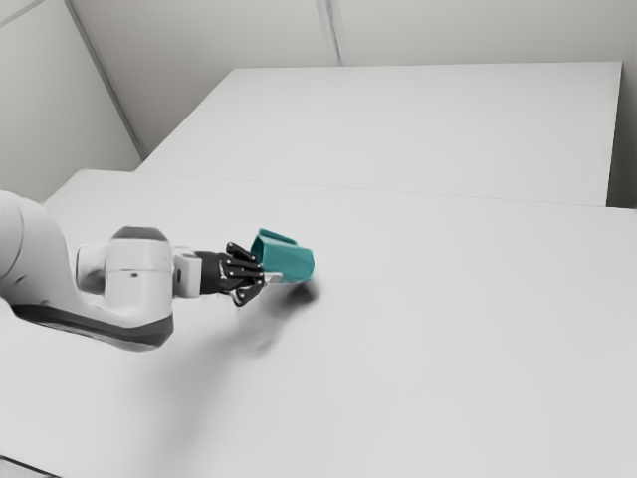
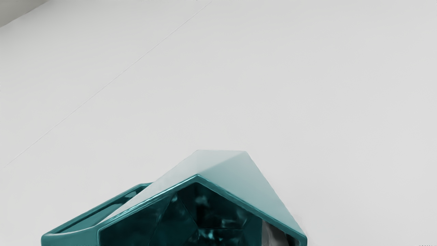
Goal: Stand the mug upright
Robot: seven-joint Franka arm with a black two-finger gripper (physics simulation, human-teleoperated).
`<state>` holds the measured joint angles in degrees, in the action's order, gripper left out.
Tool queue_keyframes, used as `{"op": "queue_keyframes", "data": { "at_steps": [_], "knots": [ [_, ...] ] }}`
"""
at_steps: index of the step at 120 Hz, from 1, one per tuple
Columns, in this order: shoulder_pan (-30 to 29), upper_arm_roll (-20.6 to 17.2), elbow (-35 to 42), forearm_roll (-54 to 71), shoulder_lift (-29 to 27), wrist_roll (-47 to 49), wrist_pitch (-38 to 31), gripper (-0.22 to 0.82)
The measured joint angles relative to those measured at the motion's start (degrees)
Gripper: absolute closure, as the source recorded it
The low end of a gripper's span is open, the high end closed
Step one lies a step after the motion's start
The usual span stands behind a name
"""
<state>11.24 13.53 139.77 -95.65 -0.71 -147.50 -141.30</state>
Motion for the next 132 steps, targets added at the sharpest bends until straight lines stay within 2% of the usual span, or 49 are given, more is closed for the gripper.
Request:
{"op": "queue_keyframes", "data": {
  "at_steps": [13,25,41,54,73,94,132],
  "knots": [
    [0.2,0.0,-1.8,15.6,-2.2,6.1,-1.8,0.78],
    [-1.0,0.0,-2.0,38.6,-6.9,16.9,-2.0,0.78],
    [-3.6,0.0,-2.0,66.4,-13.4,35.9,2.8,0.79],
    [-6.1,0.0,-1.6,79.2,-15.9,50.4,6.6,0.79],
    [-6.6,0.0,-1.6,88.7,-15.7,68.5,9.4,0.79],
    [-5.8,0.0,-2.0,93.6,-12.8,85.6,10.6,0.79],
    [-4.3,0.0,-3.8,95.2,-8.6,107.3,10.9,0.79]
  ]
}}
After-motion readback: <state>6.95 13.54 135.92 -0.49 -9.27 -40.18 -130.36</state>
